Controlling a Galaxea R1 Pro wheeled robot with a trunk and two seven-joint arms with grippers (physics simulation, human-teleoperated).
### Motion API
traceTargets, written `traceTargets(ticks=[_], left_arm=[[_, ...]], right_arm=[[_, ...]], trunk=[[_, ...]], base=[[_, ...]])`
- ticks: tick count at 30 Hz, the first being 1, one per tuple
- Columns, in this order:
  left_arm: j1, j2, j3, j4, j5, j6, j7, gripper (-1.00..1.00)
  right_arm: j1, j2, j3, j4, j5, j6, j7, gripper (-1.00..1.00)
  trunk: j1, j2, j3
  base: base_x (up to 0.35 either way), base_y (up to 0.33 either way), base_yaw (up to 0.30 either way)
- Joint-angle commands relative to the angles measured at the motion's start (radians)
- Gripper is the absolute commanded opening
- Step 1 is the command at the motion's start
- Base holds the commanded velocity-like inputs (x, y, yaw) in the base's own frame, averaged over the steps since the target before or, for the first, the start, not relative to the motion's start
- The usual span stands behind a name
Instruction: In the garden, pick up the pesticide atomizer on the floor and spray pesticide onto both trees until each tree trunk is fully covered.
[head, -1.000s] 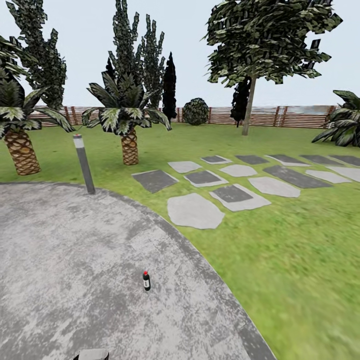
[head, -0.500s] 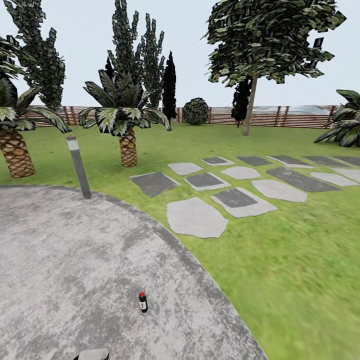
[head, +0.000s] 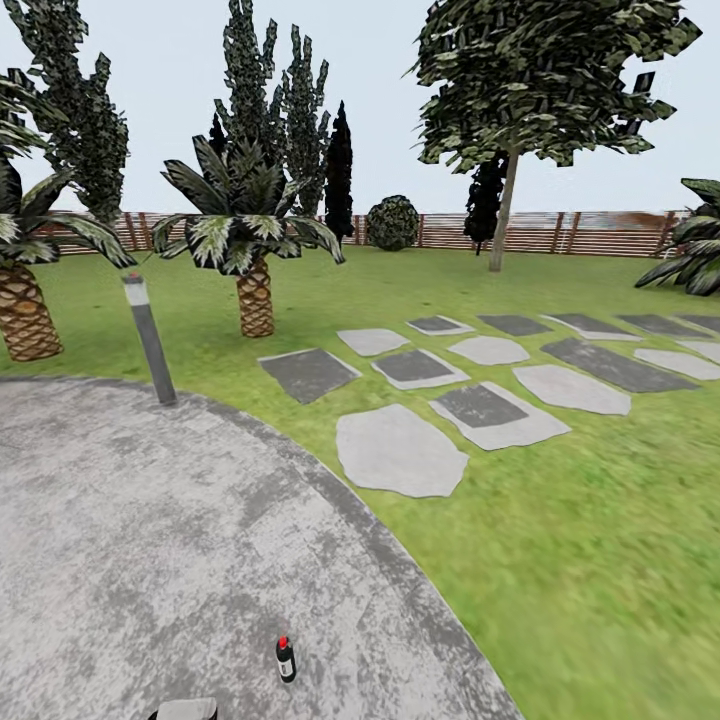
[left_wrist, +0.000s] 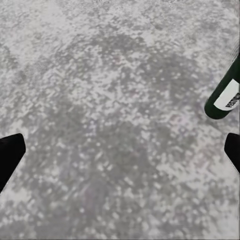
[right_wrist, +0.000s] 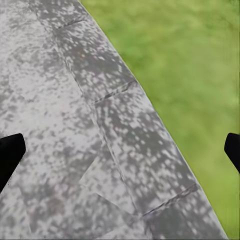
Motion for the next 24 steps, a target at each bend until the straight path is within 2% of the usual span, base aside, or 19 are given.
traceTargets(ticks=[1,7,16,24], left_arm=[[-0.001,0.0,0.001,0.001,0.0,-0.003,0.001,1.0],[-0.001,0.0,0.001,0.001,0.0,-0.004,0.001,1.0],[-0.001,0.0,0.001,0.001,0.0,-0.005,0.001,1.0],[-0.001,0.0,0.001,0.001,-0.001,-0.005,0.001,1.0]], right_arm=[[0.0,0.0,0.0,0.0,0.0,-0.003,0.0,1.0],[0.0,0.0,0.0,0.0,0.0,-0.003,0.0,1.0],[0.0,0.0,0.0,0.0,0.0,-0.003,0.0,1.0],[0.0,0.0,0.0,0.0,0.0,-0.003,0.0,1.0]], trunk=[[0.0,0.0,-0.001],[0.0,0.0,-0.001],[0.0,0.0,-0.001],[0.0,0.0,-0.001]], base=[[0.328,0.072,0.0],[0.227,0.03,0.0],[0.02,0.001,-0.015],[0.0,0.0,-0.214]])
